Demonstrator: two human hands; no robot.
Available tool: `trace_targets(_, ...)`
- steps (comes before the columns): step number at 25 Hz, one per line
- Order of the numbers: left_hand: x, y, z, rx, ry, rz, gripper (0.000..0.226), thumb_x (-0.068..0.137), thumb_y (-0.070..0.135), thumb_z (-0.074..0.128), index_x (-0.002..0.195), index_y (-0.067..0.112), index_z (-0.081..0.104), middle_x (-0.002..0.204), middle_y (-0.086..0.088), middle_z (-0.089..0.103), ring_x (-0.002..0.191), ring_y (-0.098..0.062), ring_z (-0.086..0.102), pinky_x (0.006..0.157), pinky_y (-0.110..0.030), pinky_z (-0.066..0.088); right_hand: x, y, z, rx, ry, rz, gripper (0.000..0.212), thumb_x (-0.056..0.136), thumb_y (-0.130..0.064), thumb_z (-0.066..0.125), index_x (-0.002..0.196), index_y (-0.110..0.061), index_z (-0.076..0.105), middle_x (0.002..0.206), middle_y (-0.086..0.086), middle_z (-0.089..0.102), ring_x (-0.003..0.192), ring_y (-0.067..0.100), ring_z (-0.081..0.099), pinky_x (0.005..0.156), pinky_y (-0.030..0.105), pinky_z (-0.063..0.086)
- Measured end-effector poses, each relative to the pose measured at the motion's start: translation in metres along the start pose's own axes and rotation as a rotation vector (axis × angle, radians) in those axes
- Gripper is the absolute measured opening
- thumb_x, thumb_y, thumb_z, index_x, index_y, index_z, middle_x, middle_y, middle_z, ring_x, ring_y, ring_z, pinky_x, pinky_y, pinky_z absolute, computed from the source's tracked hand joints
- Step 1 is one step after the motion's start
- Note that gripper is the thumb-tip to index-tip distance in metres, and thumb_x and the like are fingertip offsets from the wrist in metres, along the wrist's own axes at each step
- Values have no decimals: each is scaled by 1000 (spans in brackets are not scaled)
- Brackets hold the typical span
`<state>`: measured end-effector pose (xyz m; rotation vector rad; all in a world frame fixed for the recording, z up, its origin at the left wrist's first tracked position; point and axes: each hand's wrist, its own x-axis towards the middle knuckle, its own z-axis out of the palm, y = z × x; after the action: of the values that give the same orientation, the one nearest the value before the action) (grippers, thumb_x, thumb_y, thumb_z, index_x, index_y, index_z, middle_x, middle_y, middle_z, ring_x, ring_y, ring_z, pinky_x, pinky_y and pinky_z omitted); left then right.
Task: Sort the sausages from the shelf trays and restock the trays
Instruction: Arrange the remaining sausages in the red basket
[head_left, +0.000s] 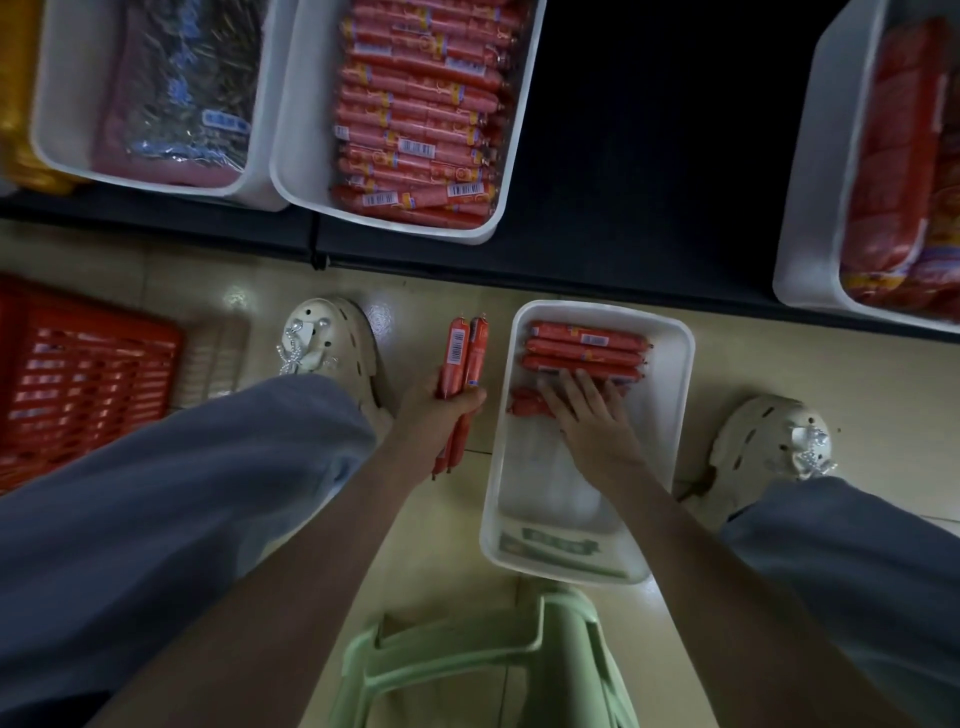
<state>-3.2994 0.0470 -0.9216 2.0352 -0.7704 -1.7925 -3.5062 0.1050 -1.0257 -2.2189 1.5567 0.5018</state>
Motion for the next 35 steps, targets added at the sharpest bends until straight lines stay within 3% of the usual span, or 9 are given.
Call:
trace_targets(5,6,-9,5,153,2,94,18,86,8,65,103,14,60,67,2,57,58,-12,51,53,-19,43,11,15,-13,58,-12,170,79,71,-15,75,142,-9,41,142,15,46,109,37,56,90,55,47)
trace_targets(11,10,-25,42,1245,180,688,26,70,16,73,96,15,68,70,-6,65,59,-27,61,53,-29,44,6,3,-42,284,436,-40,70,80,-32,56,143,-8,36,134,12,48,124,28,38,104,46,32)
trace_targets(15,5,-32,79,1419,-38,917,23,51,12,73,71,18,64,62,1,61,58,-18,60,55,-26,49,-14,14,-23,146,346,-39,33,69,-27,76,94,-7,69,92,9,69,91,28,62,80,39,55)
trace_targets(19,9,-45,93,1551,-175,759,43,82,21,64,122,9,57,119,-10,62,111,-26,56,101,-35,41,-44,26,2,-23,195,88,34,50,-19,88,73,-5,66,70,10,64,68,28,62,63,34,52)
trace_targets(21,23,-66,84,1734,-150,676,51,100,24,35,147,7,28,152,-13,31,142,-28,25,119,-38,7,-48,25,13,-102,141,145,48,52,-21,87,93,-4,68,84,12,66,75,28,62,71,38,50)
trace_targets(23,35,-84,72,1769,-75,691,48,102,24,16,146,23,36,152,5,34,142,-8,23,116,-32,-8,-42,17,18,-104,102,168,77,58,-33,81,127,-8,56,115,15,64,101,32,61,88,45,47)
trace_targets(25,32,-86,64,1771,-90,729,53,99,23,16,126,42,57,135,24,52,128,7,42,116,-30,0,-32,5,22,-103,91,107,98,59,-44,76,142,-15,35,140,16,47,127,32,46,103,52,36)
trace_targets(28,34,-91,61,1777,-147,849,48,85,28,38,124,15,63,135,-3,57,126,-15,51,113,-30,25,-22,-12,27,-92,-2,9,108,50,-41,84,143,-20,32,150,17,30,139,32,24,110,56,16)
trace_targets(35,22,-75,39,1554,-13,912,57,84,20,33,137,2,47,146,-16,41,136,-30,39,115,-46,27,-1,-4,-6,30,-8,73,78,80,-19,69,147,-11,30,148,13,39,135,27,40,108,49,32)
